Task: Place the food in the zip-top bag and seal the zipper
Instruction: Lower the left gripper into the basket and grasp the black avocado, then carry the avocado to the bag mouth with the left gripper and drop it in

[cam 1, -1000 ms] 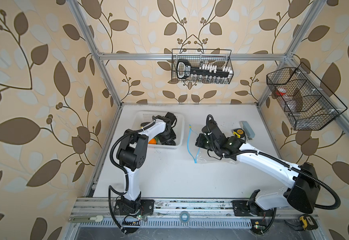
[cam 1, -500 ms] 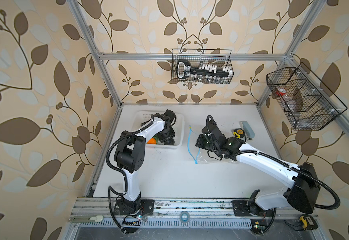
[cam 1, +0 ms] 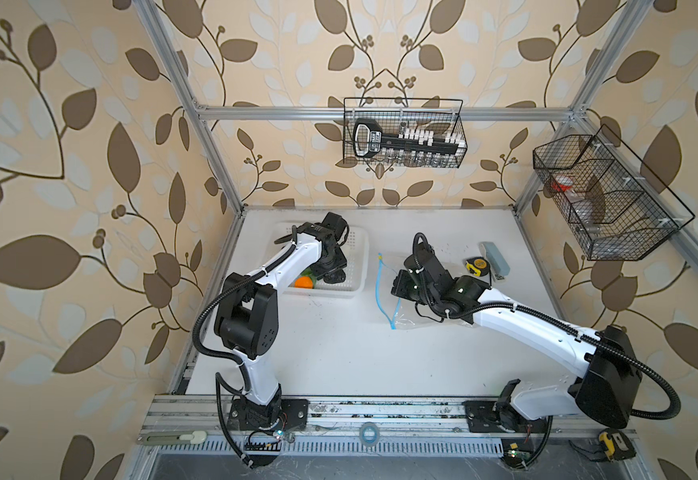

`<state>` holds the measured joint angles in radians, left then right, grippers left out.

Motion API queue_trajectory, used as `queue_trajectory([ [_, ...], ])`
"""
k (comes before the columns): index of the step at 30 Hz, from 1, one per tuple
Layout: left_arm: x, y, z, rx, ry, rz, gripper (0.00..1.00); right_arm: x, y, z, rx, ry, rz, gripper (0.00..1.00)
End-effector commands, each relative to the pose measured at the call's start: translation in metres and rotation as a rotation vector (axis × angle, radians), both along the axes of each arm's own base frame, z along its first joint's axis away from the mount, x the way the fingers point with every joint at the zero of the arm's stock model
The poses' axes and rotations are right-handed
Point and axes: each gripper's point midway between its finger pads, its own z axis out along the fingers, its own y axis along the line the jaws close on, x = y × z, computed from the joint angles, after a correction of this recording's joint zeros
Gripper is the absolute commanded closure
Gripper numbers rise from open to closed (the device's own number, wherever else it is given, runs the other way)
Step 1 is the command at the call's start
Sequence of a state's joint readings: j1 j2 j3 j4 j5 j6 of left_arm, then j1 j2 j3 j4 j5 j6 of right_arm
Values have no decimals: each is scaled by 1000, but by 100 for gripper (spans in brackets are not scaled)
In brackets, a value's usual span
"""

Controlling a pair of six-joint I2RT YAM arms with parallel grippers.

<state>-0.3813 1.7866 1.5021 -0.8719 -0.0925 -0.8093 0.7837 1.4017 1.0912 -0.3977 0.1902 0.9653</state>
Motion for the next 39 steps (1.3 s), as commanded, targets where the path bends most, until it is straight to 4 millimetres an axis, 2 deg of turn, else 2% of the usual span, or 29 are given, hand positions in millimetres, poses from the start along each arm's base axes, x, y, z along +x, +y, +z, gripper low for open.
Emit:
queue_trajectory([
  [1,-7,7,28,31,-66,-11,49,-3,3,9,34,-14,-2,100],
  [7,-6,7,25,36,-61,-17,49,-4,8,14,35,-23,7,100],
  [14,-2,-5,37,-25,-81,-52,49,-3,11,14,35,-23,10,100],
  [18,-8,-18,47,-128,-110,-58,49,-2,14,17,31,-26,14,100],
  [24,-19,-33,73,-263,-178,-63,49,1,17,18,33,-28,13,100],
  [27,-28,-46,86,-287,-212,-105,49,1,20,17,35,-30,17,100],
  [32,-46,-78,91,-311,-221,-170,49,3,23,17,44,-32,19,100],
  [35,-56,-98,88,-311,-223,-214,49,3,23,18,46,-33,17,100],
  [39,-68,-123,72,-310,-188,-273,49,2,22,25,55,-42,16,100],
])
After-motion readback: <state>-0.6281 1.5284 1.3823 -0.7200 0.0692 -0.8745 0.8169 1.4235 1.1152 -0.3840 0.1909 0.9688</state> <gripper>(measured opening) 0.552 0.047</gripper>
